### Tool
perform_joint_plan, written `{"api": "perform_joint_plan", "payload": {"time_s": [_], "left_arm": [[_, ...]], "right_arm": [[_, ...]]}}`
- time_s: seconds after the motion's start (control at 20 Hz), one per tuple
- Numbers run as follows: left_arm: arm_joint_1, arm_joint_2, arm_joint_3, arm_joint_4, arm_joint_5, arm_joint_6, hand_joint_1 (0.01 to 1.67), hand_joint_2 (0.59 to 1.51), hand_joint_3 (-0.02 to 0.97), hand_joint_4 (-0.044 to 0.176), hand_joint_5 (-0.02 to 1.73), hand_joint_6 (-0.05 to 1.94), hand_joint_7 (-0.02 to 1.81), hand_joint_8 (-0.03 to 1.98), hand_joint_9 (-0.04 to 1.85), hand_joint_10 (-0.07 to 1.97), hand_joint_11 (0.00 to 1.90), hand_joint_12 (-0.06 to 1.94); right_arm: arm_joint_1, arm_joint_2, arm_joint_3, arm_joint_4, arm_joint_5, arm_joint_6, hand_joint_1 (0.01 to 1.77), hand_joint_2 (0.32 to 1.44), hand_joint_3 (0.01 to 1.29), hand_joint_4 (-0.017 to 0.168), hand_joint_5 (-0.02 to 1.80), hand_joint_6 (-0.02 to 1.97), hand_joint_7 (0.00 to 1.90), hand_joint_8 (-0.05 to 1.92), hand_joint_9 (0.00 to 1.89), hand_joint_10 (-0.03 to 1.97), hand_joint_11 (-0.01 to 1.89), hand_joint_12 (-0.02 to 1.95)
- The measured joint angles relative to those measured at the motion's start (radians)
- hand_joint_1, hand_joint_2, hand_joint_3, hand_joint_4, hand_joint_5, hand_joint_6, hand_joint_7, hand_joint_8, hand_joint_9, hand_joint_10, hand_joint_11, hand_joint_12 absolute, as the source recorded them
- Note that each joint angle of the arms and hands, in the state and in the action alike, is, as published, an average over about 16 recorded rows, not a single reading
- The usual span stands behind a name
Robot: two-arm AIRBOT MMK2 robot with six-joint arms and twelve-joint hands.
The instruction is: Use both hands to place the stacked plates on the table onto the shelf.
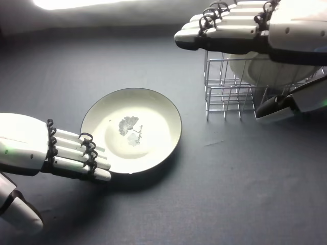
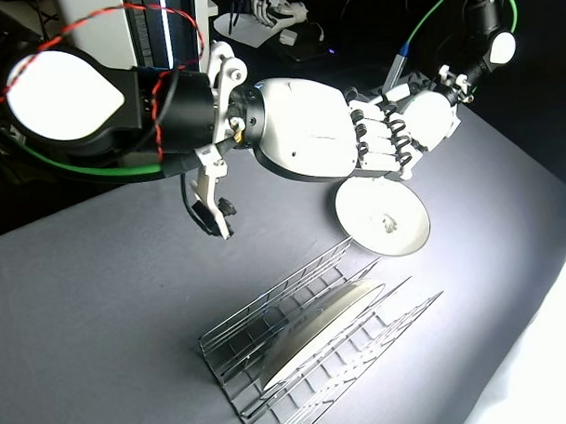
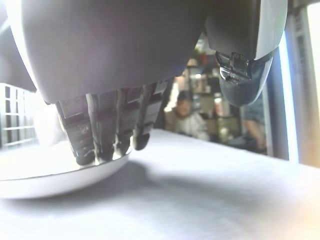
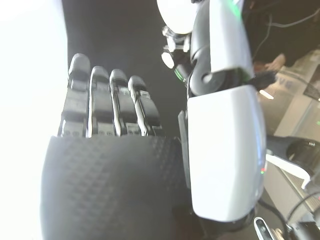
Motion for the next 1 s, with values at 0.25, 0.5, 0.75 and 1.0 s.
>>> {"api": "perform_joint_plan", "payload": {"time_s": [0.25, 0.5, 0.75, 1.0], "left_arm": [[-0.037, -0.009, -0.002, 0.009, 0.027, 0.018, 0.02, 1.159, 0.018, -0.001, 0.02, 0.02, 0.01, -0.01, 0.02, 0.01, 0.01, 0.02], [-0.074, -0.028, 0.01, 0.001, 0.086, 0.058, 0.02, 1.156, 0.018, 0.0, 0.02, 0.02, 0.02, -0.01, 0.02, 0.01, 0.01, 0.02], [-0.094, -0.044, 0.031, -0.009, 0.146, 0.103, 0.02, 1.158, 0.018, 0.001, 0.02, 0.02, 0.02, -0.01, 0.02, 0.01, 0.01, 0.02], [-0.1, -0.047, 0.055, -0.009, 0.176, 0.141, 0.02, 1.16, 0.019, 0.002, 0.02, 0.02, 0.02, -0.01, 0.02, 0.01, 0.01, 0.02]], "right_arm": [[0.011, 0.028, -0.011, 0.009, 0.015, 0.001, 1.26, 0.92, 0.01, -0.003, 0.02, 0.03, 0.01, 0.01, 0.02, 0.01, 0.01, 0.41], [0.016, 0.042, -0.02, 0.001, 0.022, 0.001, 1.26, 0.92, 0.01, -0.003, 0.03, 0.03, 0.02, 0.01, 0.02, 0.01, 0.01, 0.44], [0.012, 0.046, -0.027, -0.011, 0.025, 0.0, 1.26, 0.92, 0.01, -0.003, 0.04, 0.03, 0.02, 0.01, 0.02, 0.01, 0.01, 0.47], [0.005, 0.045, -0.027, -0.022, 0.026, -0.002, 1.27, 0.92, 0.01, -0.003, 0.04, 0.03, 0.02, 0.01, 0.02, 0.01, 0.01, 0.47]]}}
